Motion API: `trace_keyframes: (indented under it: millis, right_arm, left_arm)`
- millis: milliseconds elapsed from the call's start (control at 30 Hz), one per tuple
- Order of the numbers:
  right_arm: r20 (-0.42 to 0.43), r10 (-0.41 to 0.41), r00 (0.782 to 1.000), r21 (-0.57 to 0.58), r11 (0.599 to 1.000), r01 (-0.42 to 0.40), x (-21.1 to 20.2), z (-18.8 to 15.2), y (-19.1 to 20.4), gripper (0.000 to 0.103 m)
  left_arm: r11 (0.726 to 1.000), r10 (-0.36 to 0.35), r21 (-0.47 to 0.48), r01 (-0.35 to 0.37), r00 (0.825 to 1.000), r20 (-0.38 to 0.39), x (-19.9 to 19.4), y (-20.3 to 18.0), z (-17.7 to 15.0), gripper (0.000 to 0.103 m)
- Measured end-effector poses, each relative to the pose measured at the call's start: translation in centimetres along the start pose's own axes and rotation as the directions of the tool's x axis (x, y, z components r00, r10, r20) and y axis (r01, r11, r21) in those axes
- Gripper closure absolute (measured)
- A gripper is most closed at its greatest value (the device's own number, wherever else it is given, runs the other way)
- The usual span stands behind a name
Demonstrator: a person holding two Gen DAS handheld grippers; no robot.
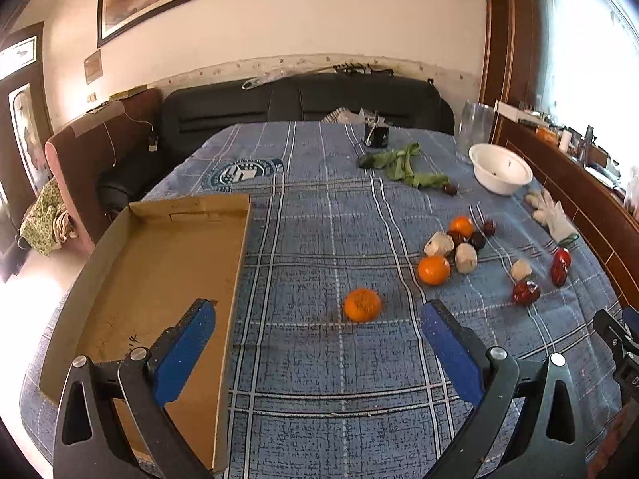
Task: Organize fruits
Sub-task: 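Grasp a mandarin with the left tool while the right tool grasps a red date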
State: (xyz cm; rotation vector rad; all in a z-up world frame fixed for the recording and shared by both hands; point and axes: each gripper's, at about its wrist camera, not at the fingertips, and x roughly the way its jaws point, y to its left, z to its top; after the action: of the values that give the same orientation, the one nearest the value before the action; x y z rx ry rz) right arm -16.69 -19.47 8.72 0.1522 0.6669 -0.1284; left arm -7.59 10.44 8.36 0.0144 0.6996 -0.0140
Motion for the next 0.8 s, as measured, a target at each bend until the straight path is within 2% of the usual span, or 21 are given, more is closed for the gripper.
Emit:
trace_keyframes:
  millis: [200, 533, 633, 667, 733, 800]
  right_arm:
    - [-0.035, 0.008, 0.999, 0.001, 1.000, -0.008, 1.0, -0.3, 0.2, 0.003]
    - [-0.066, 0.017, 0.998, -0.003, 1.000, -0.017, 2.2, -0.3, 0.5, 0.003]
    - [-0.079, 0.028, 0.997, -0.005, 1.000, -0.028, 2.8, 0.0, 0.7, 0.003]
    - [-0.084, 0.032, 0.996, -0.010, 0.999, -0.033, 3.0, 0.2, 0.8, 0.003]
    - [-0.091, 0.045, 0.995, -0.030, 0.998, -0.048, 3.4, 1.0, 1.2, 0.003]
    - [-0.094, 0.063, 0.994, -0.047, 0.997, -0.068, 3.8, 1.8, 1.6, 0.003]
  left_arm:
    - [1.000, 0.003, 0.017, -0.003, 1.000, -0.029, 0.8, -0.4, -0.4, 0.000]
    - [0.999, -0.030, 0.015, 0.031, 0.996, -0.084, 2.5, -0.6, -0.5, 0.000]
    - [0.996, -0.081, 0.031, 0.085, 0.992, -0.098, 2.7, -0.8, -0.2, 0.000]
    - [0.993, -0.109, 0.032, 0.113, 0.989, -0.102, 2.7, -0.8, -0.1, 0.002]
    - [0.982, -0.183, 0.028, 0.188, 0.975, -0.123, 2.9, -0.5, 0.5, 0.014]
    - [0.969, -0.243, 0.008, 0.247, 0.957, -0.159, 3.5, -0.4, 1.0, 0.032]
